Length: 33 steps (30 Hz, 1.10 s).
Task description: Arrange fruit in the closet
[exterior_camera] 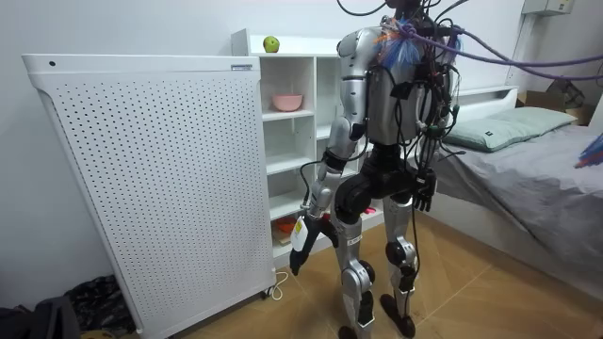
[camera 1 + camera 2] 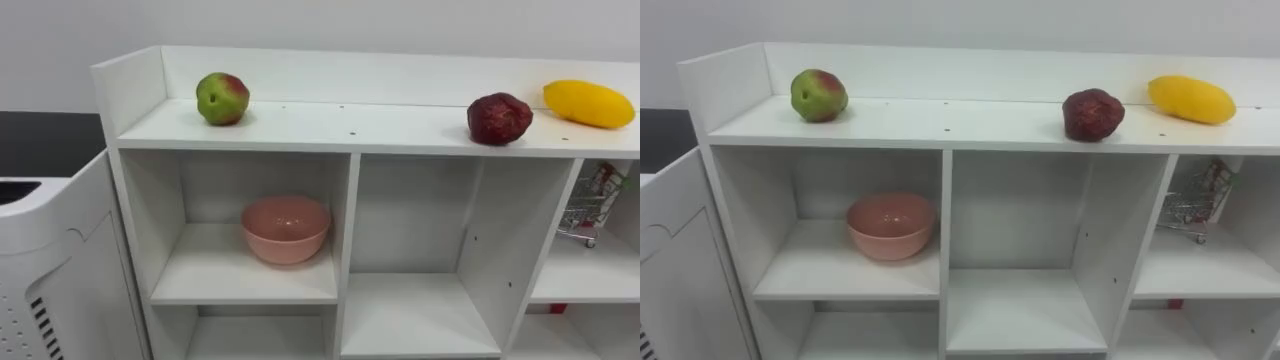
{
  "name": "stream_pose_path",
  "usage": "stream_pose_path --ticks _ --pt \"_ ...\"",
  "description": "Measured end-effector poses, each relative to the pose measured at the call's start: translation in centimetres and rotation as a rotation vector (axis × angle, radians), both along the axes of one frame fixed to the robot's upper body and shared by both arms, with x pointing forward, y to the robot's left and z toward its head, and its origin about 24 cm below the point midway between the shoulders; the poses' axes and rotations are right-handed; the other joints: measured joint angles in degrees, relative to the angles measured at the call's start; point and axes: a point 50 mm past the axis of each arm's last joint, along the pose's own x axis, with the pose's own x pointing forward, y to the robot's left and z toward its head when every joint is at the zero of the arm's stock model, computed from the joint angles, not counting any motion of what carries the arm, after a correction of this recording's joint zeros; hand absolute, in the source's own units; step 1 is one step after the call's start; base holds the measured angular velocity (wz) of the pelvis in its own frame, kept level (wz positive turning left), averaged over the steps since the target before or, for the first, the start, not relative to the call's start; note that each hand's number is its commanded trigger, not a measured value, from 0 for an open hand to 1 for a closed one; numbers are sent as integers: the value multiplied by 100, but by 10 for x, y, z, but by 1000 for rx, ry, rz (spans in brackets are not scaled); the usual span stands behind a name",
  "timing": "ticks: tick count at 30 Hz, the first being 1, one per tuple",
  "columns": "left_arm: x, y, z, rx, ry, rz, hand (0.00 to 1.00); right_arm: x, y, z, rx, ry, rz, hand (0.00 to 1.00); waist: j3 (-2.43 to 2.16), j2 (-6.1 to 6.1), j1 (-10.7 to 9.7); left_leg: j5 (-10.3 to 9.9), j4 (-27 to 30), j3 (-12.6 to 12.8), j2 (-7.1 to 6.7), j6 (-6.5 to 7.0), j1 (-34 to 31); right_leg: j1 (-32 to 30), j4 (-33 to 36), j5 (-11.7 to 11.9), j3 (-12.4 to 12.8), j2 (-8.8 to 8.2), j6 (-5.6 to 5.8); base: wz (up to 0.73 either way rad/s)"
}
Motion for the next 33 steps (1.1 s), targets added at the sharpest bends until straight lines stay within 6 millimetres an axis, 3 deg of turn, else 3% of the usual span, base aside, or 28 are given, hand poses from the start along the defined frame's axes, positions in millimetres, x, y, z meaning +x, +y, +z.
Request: stream_pose_path --ticks 8,18,20,26,29,31,33 --pt "0 0 0 5 -2 -2 0 -2 0 0 -9 -6 -23 0 -3 10 -5 0 1 -6 1 0 17 23 2 0 -5 1 0 0" --pt "6 0 0 1 -35 -4 0 8 -3 2 -28 -118 -295 0 6 50 -84 0 -15 -10 8 0 16 8 23 1 3 6 -1 0" --pt "8 0 0 8 -46 -7 0 18 -6 4 -39 -173 -358 0 3 47 -104 0 -14 -5 8 1 16 7 26 1 2 7 -1 0" --pt "24 7 4 31 -141 8 0 82 -28 33 -155 -485 -500 0 0 35 -286 4 -10 9 0 6 15 -16 27 1 15 2 -1 -1" --pt "28 7 5 31 -179 36 0 115 -40 64 -239 -682 -500 0 -3 38 -320 4 -13 41 -1 6 28 -22 24 1 16 0 0 -7" --pt "29 7 6 27 -191 51 0 145 -44 99 -290 -883 -490 0 -20 67 -330 4 -11 88 5 6 5 -107 41 2 68 12 0 -14" --pt "34 6 6 25 -207 43 0 158 -43 119 -327 -992 -459 0 -42 56 -340 4 -12 102 13 5 -14 -101 40 3 76 21 -1 -3"
